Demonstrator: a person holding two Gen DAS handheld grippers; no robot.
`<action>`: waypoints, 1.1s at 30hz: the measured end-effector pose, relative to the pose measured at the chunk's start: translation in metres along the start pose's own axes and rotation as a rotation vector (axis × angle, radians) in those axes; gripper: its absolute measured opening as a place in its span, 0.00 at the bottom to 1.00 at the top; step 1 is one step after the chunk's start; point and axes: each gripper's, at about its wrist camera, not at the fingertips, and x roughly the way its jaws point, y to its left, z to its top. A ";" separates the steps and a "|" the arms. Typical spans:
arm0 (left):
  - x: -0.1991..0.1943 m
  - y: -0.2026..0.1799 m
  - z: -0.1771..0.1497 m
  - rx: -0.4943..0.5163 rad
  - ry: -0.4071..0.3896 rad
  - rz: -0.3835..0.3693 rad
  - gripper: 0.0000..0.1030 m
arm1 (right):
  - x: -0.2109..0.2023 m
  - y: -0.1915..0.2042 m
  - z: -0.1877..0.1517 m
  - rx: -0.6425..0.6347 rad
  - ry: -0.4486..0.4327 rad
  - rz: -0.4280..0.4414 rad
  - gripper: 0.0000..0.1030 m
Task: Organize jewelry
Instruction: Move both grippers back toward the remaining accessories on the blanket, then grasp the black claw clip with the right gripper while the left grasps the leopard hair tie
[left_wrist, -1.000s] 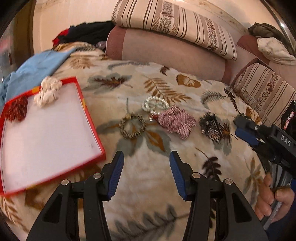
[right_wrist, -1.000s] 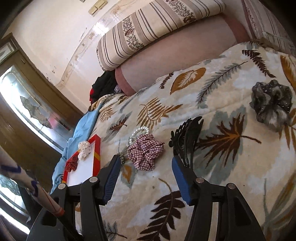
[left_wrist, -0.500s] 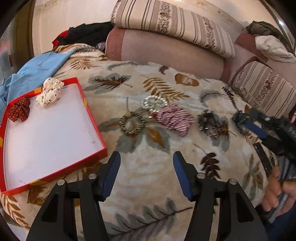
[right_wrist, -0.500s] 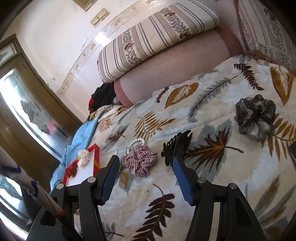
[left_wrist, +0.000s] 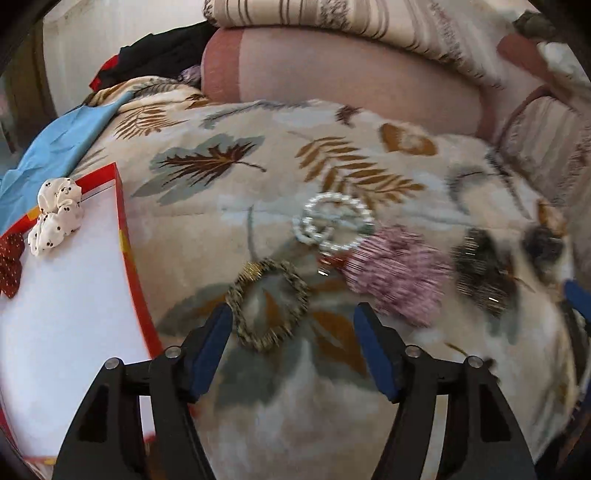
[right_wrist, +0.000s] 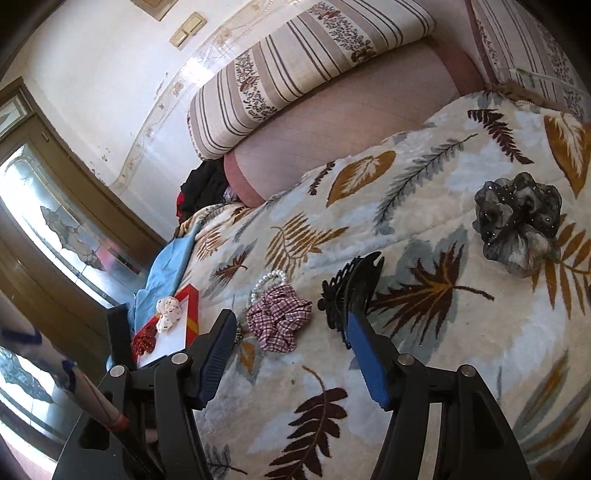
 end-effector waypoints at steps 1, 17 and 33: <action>0.005 0.001 0.001 -0.007 0.007 0.007 0.65 | 0.001 -0.001 0.000 0.003 0.001 -0.004 0.66; 0.017 0.012 0.005 -0.033 -0.052 0.121 0.11 | 0.047 -0.003 -0.001 -0.088 0.051 -0.203 0.66; -0.006 0.025 0.016 -0.067 -0.113 0.000 0.11 | 0.110 -0.002 -0.005 -0.181 0.167 -0.351 0.31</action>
